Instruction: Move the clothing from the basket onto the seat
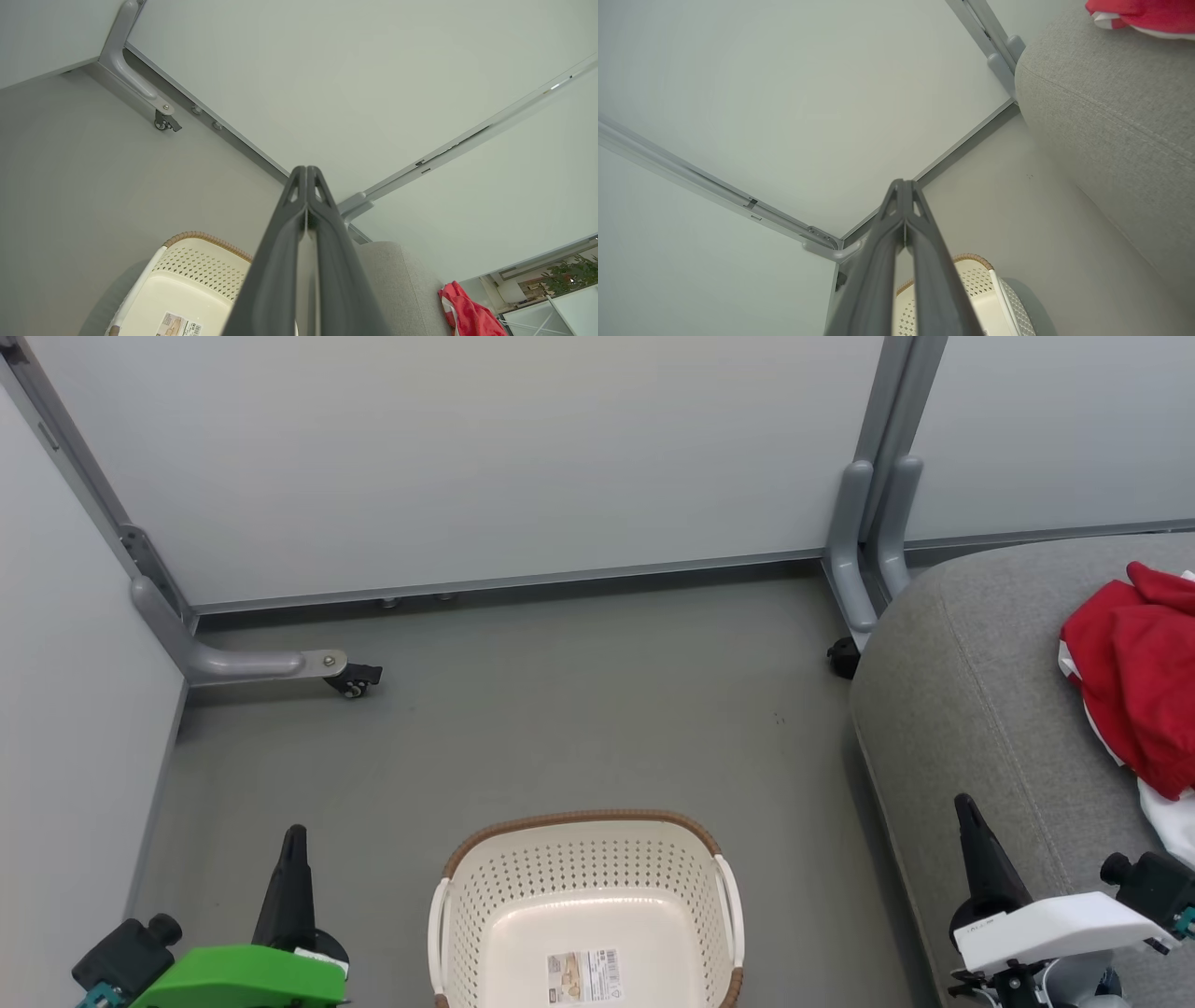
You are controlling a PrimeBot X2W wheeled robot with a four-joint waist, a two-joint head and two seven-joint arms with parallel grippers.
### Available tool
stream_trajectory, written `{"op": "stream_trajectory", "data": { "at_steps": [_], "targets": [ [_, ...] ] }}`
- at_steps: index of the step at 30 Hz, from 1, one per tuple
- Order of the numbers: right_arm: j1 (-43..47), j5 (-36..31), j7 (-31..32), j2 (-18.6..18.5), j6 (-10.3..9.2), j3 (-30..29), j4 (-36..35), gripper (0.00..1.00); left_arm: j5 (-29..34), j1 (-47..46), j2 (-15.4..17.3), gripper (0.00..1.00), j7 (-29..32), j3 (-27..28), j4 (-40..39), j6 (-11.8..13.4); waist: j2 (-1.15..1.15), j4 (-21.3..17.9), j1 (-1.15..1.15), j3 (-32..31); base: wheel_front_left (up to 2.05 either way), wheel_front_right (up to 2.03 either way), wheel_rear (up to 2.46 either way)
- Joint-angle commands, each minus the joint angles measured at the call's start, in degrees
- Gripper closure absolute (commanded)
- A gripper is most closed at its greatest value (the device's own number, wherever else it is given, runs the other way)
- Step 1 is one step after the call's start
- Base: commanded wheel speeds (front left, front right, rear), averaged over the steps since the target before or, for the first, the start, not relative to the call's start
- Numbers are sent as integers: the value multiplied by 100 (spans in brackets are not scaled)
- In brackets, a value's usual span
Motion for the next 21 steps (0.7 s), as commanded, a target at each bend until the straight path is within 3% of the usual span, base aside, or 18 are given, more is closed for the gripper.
{"op": "stream_trajectory", "data": {
  "at_steps": [1, 21],
  "targets": [
    [-150, 205, 45, -46, -2, -34, -27, 100, -204, -193, 42, 100, 41, 43, -31, -33, 0, -3, 0, 4, 0, 0, 0],
    [-328, 1592, 388, -57, -3, -165, 122, 100, -1499, -419, 52, 100, 378, 253, 106, -85, 0, -39, 0, 51, 0, 0, 0]
  ]
}}
